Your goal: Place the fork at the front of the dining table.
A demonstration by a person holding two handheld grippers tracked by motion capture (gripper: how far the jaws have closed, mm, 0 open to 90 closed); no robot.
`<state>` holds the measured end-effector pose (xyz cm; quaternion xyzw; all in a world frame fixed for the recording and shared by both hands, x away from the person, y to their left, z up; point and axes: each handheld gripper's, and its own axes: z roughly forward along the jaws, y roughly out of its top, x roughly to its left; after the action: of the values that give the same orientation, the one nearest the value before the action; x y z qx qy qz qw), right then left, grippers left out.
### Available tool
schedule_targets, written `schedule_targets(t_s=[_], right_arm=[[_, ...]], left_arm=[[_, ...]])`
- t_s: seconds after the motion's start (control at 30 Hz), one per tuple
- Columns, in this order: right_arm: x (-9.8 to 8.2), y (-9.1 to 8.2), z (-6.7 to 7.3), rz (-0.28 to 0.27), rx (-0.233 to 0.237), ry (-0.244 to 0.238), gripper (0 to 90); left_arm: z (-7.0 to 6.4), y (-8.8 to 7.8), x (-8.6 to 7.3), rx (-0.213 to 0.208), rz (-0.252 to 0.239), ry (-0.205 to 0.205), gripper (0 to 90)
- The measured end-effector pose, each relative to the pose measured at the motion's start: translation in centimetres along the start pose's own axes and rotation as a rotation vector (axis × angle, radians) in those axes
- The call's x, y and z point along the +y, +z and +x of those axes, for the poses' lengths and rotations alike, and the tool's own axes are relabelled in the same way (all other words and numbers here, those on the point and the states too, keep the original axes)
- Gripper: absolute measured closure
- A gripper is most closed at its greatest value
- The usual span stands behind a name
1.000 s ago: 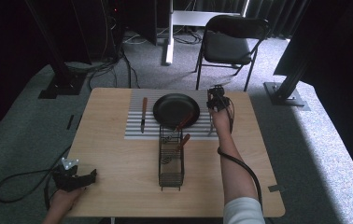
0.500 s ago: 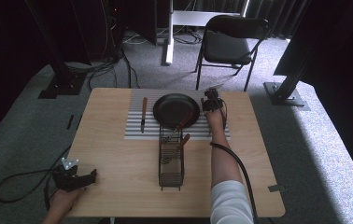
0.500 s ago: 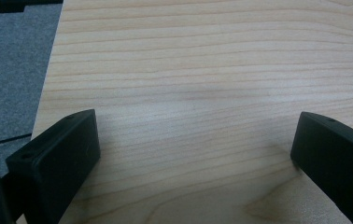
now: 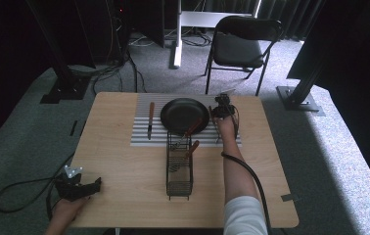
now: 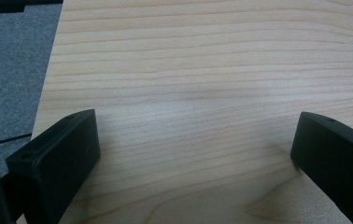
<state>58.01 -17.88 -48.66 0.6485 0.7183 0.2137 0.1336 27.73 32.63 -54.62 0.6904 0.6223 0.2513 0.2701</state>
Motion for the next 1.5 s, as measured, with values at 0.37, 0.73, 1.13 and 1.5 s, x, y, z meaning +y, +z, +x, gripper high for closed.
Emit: schedule_targets(t_s=[0.37,0.73,1.13,1.5], right_arm=[[-5.1,-2.7,0.4,0.0,0.046,-0.125,76.6],[-6.2,-1.7,-1.1,0.046,0.05,-0.08,79.4],[-8.0,-3.3,-3.7,-0.019,0.11,0.014,61.6],[-11.5,-4.0,-3.8,-0.012,0.194,-0.003,46.6]], left_arm=[[0.0,0.0,0.0,0.0,-0.001,-0.001,1.1],[0.0,0.0,0.0,0.0,0.0,0.0,1.1],[0.0,0.0,0.0,0.0,0.0,0.0,1.1],[0.0,0.0,0.0,0.0,0.001,0.0,1.1]])
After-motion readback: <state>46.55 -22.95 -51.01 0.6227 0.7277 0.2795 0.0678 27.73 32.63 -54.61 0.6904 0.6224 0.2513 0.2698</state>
